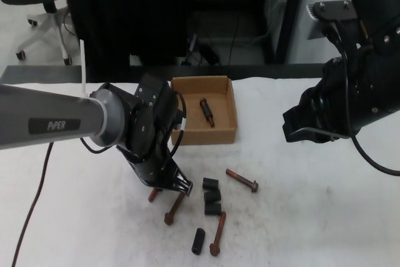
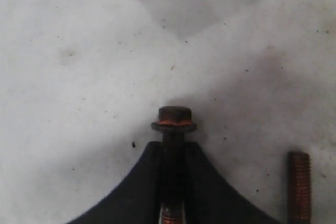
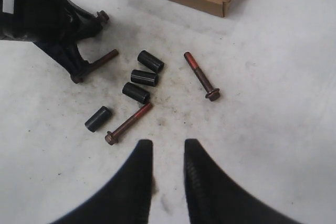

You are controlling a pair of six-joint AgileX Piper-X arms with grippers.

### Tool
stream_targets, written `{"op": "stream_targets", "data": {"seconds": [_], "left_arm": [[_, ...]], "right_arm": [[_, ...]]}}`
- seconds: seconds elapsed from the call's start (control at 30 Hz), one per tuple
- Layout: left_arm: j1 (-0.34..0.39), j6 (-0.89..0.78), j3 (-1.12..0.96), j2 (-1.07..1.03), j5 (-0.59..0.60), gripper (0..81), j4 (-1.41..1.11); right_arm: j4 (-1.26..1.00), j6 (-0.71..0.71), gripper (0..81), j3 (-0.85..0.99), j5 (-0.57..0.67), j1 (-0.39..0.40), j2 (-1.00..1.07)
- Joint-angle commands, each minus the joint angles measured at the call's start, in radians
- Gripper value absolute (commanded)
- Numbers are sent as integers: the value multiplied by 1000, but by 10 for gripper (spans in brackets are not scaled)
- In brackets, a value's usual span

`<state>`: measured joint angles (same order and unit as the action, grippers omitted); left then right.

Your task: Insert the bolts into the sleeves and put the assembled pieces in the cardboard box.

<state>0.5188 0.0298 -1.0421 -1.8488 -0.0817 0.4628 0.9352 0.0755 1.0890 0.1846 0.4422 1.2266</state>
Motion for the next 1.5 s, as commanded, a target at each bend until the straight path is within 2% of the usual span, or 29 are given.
{"op": "stream_targets", "data": {"seconds": [0.0, 0.3, 0.47, 1.0, 1.07, 1.2, 1.27, 1.47], "left_arm": [[10, -12, 7, -30, 69, 68, -34], [10, -12, 4, -30, 71, 69, -65], [10, -8, 4, -30, 126, 69, -63], [10, -8, 4, -30, 174, 72, -63], [10, -8, 4, -30, 174, 122, -63], [10, -8, 4, -30, 163, 301, -63], [10, -11, 4, -30, 141, 325, -63], [10, -9, 4, -30, 135, 325, -84]], "right_arm": [[2, 1, 203, 0, 10, 1, -11], [2, 1, 203, 0, 10, 1, -11], [4, 1, 203, 0, 10, 1, -11], [29, 1, 203, -15, 16, 1, -11], [29, 1, 203, -15, 16, 1, -11], [29, 1, 203, -15, 16, 1, -11], [29, 1, 203, -15, 16, 1, -11], [29, 1, 203, -15, 16, 1, -11]]}}
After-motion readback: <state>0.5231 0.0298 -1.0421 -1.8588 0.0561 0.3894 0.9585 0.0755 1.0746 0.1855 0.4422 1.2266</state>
